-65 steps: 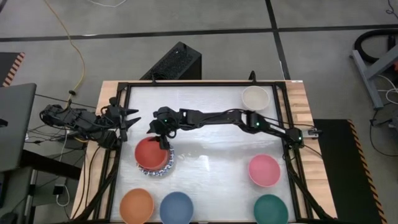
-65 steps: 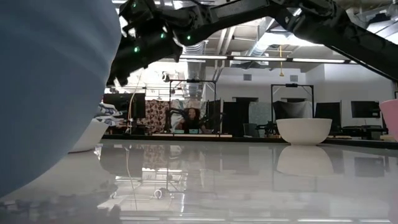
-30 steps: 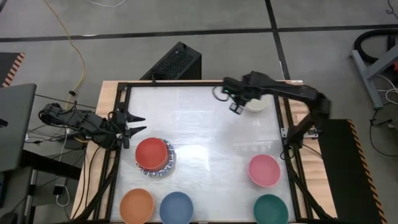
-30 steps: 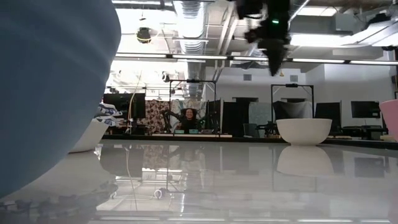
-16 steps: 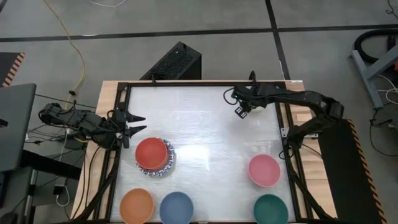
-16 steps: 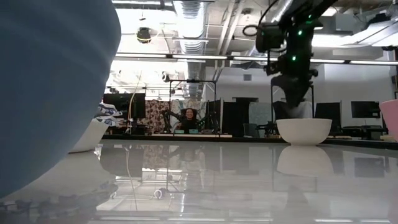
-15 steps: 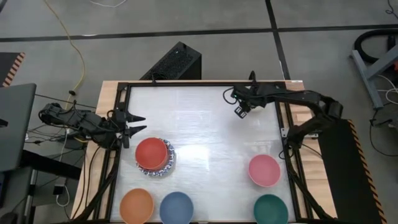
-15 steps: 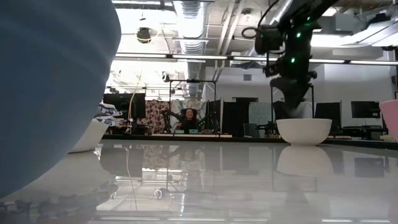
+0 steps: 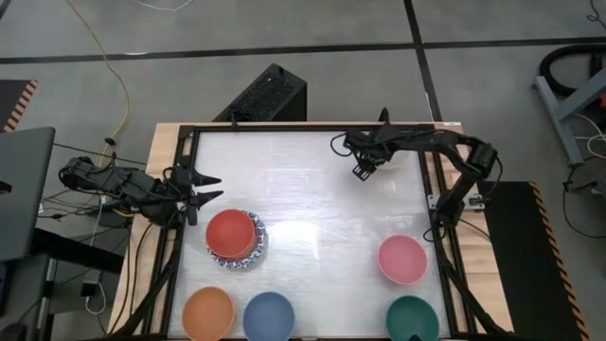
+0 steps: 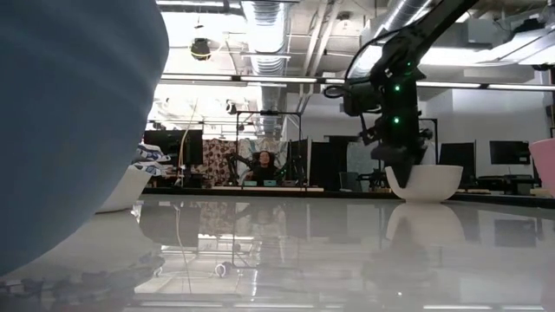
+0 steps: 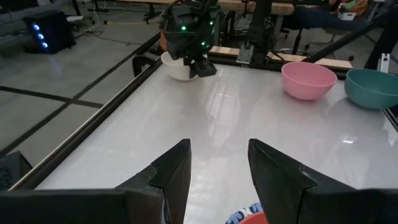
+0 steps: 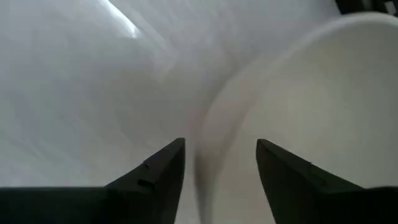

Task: Nest bowls inside each other
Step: Stack the white bowl into the orange bowl

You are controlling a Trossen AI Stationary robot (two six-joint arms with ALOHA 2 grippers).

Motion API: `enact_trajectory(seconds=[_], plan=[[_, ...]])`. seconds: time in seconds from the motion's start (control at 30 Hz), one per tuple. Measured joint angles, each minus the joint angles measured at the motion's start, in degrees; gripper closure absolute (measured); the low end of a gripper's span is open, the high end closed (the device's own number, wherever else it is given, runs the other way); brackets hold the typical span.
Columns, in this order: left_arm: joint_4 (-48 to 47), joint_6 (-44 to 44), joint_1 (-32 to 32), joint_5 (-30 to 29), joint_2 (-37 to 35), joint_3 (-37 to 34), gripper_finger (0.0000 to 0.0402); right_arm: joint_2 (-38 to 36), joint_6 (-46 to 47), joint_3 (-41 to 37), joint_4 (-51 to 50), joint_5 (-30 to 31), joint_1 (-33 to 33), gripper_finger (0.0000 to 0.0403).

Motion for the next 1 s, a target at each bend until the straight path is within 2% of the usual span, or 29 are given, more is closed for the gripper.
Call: enact_trajectory(seconds=[0.1, 0.23, 0.3, 0.63, 1.0], plan=[[-0.02, 0.03, 0.00, -0.54, 0.00, 0.00, 0.0251, 0.86, 0.01, 0.04, 0.59, -0.02, 0.35, 0.0245], [-0.21, 0.04, 0.00, -1.89, 0.00, 0.00, 0.0251, 0.90, 0.02, 0.04, 0.62, -0.04, 0.75, 0.0360], [-0.52, -0.02, 0.00, -1.98, 0.00, 0.00, 0.0251, 0.78, -0.50, 0.08, 0.73, 0.27, 1.04, 0.0386], [-1.56, -0.36, 0.00, -1.97, 0.00, 0.00, 0.0251, 0.46, -3.42, 4.26, 1.37, -0.24, 7.69, 0.0396], [-1.24, 2.63, 0.01, -1.48, 2.37, 0.00, 0.0251, 0.46, -12.05, 18.93, 2.66, -1.66, 21.09, 0.0396]])
